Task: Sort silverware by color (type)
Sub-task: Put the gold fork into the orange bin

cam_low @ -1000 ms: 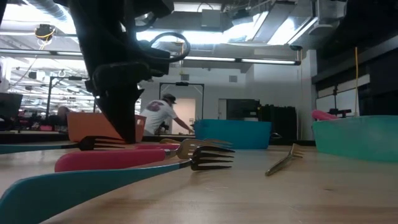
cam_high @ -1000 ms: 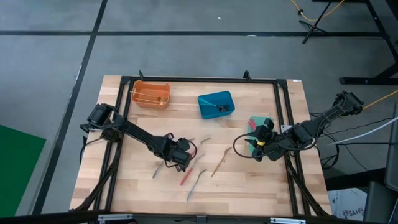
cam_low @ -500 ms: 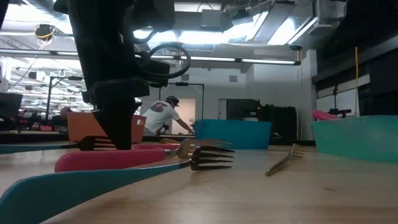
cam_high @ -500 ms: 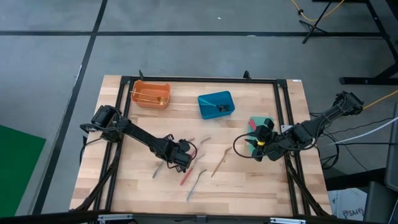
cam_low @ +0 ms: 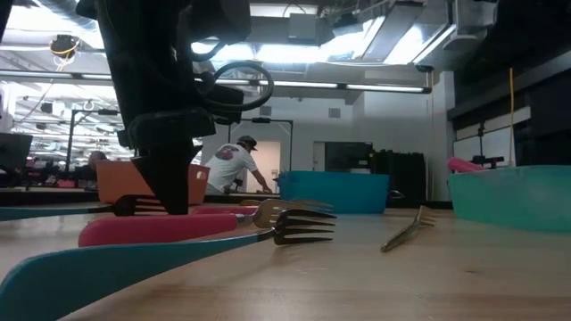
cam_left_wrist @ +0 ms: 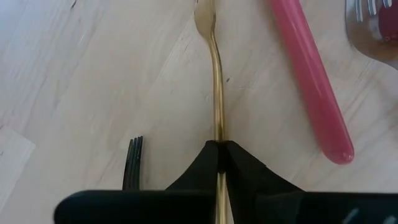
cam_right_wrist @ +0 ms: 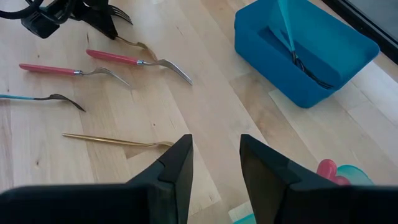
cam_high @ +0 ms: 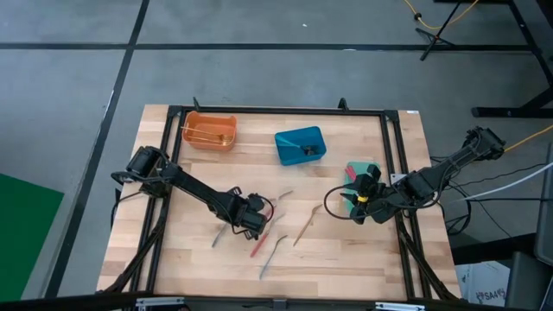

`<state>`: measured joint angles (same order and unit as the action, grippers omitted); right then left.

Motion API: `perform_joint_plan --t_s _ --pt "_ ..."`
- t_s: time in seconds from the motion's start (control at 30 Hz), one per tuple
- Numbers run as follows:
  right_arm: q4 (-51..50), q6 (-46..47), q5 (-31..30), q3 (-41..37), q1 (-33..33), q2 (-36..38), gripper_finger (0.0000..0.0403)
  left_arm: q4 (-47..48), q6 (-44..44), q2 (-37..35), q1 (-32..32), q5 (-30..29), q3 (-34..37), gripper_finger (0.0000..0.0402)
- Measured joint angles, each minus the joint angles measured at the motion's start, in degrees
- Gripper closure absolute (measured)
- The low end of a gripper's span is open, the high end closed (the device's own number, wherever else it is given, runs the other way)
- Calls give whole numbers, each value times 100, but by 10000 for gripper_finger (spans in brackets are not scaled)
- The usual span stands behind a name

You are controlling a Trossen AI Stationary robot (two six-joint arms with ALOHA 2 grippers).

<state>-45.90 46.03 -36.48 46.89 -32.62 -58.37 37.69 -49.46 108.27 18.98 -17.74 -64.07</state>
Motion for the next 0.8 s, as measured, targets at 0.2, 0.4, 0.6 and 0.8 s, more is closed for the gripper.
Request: perform_joint_plan --t_s 0.2,0.4,0.6,0.8 --pt "547 -27 -197 0 2 0 281 -26 -5 4 -2 -75 6 390" --pt "1409 -977 -321 0 1 -2 281 -37 -12 -7 -4 -79 11 390" --pt "1958 -1678 -326 0 2 -50 281 -41 -124 -8 -7 -96 11 390" --pt "2209 -2316 -301 0 1 -371 281 -91 -142 -145 -35 -119 33 390"
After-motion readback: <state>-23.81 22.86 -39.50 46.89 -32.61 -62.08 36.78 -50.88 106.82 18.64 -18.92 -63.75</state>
